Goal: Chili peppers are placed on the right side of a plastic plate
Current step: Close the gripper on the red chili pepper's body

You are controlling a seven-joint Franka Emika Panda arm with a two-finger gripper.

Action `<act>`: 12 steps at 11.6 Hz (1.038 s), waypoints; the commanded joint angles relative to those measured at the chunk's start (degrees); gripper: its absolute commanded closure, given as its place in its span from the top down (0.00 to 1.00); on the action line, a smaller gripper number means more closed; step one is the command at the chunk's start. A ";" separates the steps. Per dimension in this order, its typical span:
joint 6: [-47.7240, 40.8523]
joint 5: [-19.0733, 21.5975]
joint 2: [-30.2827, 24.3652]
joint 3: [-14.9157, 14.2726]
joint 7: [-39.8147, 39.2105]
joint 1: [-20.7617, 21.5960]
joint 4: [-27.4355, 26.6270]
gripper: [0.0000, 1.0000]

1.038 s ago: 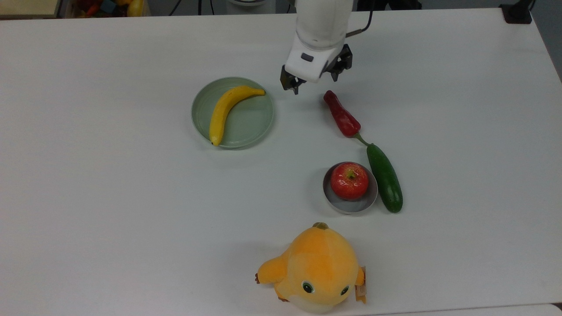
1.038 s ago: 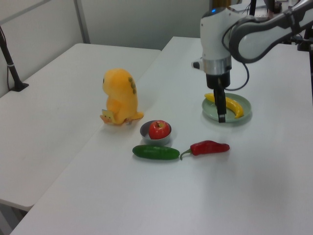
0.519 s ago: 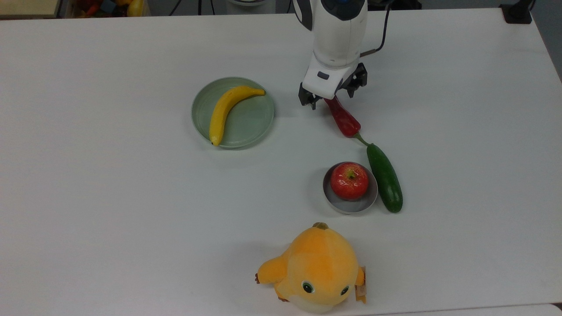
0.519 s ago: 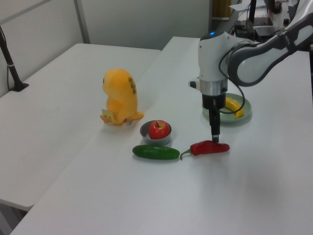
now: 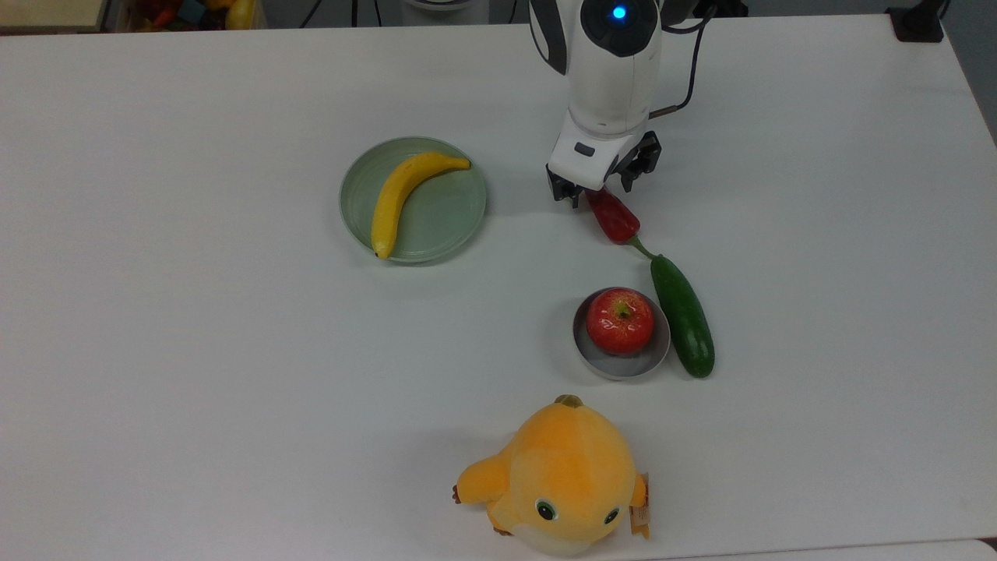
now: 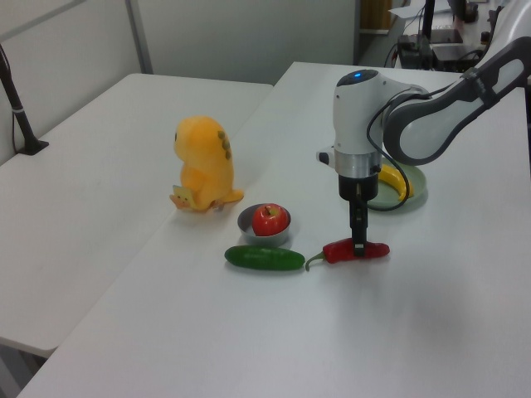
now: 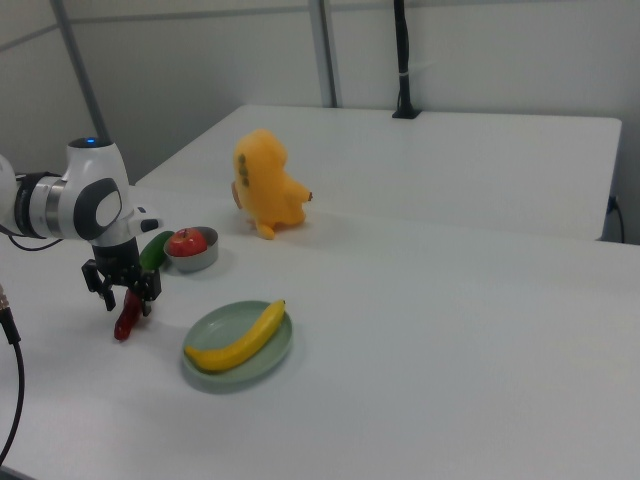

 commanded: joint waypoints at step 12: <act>0.22 0.35 -5.62 0.11 0.74 -1.44 0.18 0.00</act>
